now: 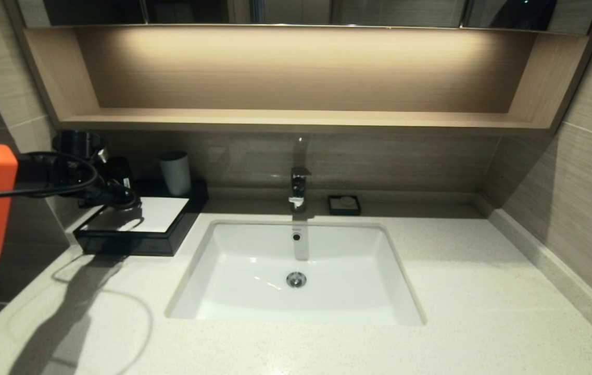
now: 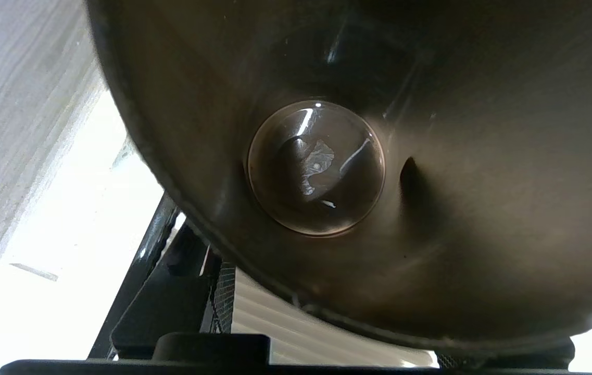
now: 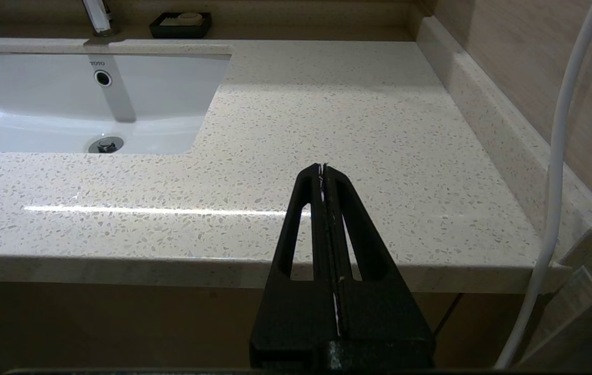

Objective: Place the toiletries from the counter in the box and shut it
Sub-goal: Place the cup on the storage box

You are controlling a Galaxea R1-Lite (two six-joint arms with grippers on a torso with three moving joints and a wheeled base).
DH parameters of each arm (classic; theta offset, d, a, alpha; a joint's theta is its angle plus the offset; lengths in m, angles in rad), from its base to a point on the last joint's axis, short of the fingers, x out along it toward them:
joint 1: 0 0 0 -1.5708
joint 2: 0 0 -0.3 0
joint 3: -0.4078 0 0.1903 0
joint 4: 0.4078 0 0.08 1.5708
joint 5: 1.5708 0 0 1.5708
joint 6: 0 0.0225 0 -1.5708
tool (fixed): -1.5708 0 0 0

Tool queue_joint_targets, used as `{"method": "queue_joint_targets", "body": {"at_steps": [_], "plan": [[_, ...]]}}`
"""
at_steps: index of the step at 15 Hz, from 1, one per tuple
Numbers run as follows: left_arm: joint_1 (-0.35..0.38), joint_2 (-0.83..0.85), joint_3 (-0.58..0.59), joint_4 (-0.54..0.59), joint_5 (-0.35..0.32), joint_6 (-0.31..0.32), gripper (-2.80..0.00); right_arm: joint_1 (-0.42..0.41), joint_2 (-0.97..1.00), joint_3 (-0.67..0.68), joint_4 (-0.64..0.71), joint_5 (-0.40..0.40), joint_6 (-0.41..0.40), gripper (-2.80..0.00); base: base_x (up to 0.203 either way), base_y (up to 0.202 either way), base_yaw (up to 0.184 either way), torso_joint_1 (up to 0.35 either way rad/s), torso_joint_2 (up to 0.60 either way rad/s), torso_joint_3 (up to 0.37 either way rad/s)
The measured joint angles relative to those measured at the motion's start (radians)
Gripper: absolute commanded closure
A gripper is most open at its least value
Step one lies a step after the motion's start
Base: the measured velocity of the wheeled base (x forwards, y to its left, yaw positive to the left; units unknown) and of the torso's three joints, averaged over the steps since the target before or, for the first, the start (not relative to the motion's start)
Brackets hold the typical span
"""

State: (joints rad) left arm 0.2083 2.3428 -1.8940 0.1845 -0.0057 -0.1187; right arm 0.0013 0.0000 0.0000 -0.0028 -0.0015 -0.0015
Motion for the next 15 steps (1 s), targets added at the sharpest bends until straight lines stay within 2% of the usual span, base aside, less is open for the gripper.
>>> {"method": "queue_joint_targets", "body": {"at_steps": [12,15], "plan": [[-0.003,-0.002,0.008,0.020,-0.002,-0.010,-2.80,0.000,0.000,0.000,0.000,0.000,0.000,0.00,0.000,0.000,0.000,0.000,0.00,0.000],[-0.002,-0.033,0.042,0.019,-0.002,-0.014,-2.80,0.000,0.000,0.000,0.000,0.000,0.000,0.00,0.000,0.000,0.000,0.000,0.00,0.000]]}}
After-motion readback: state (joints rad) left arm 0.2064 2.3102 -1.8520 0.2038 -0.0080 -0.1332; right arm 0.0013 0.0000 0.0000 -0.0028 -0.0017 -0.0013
